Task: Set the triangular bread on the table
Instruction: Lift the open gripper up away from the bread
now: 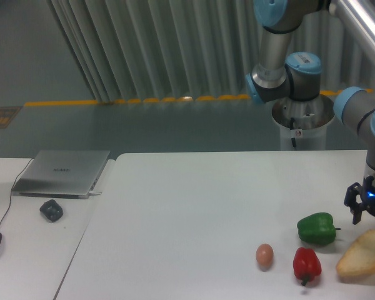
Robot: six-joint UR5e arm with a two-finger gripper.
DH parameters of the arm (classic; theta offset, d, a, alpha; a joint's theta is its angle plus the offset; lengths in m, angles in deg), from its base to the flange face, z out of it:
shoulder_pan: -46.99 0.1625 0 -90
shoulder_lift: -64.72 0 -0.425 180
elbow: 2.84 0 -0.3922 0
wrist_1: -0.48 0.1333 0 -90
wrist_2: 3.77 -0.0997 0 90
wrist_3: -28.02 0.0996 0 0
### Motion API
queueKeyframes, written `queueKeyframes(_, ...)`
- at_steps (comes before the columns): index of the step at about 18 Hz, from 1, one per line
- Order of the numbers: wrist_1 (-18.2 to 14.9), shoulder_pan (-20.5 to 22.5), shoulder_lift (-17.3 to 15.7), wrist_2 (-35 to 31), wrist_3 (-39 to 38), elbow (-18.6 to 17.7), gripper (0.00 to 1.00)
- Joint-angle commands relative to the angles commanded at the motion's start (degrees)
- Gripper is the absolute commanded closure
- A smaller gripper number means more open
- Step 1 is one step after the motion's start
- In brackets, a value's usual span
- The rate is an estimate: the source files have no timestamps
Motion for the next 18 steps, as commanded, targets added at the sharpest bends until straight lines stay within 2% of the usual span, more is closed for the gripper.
queueKeyframes(2, -0.35, 0.00, -1.05, -0.35, 5.09, -0.35, 0.00)
queueKeyframes(4, -0.35, -0.09, -2.02, -3.50, 9.66, -1.58, 0.00)
queueKeyframes(7, -0.79, 0.00, -2.38, -7.99, 22.56, -1.85, 0.00)
queueKeyframes(8, -0.70, -0.09, -2.46, -8.69, 24.52, -1.93, 0.00)
queueKeyframes(18, -0.70, -0.79, -2.64, -8.35, 23.40, -2.20, 0.00)
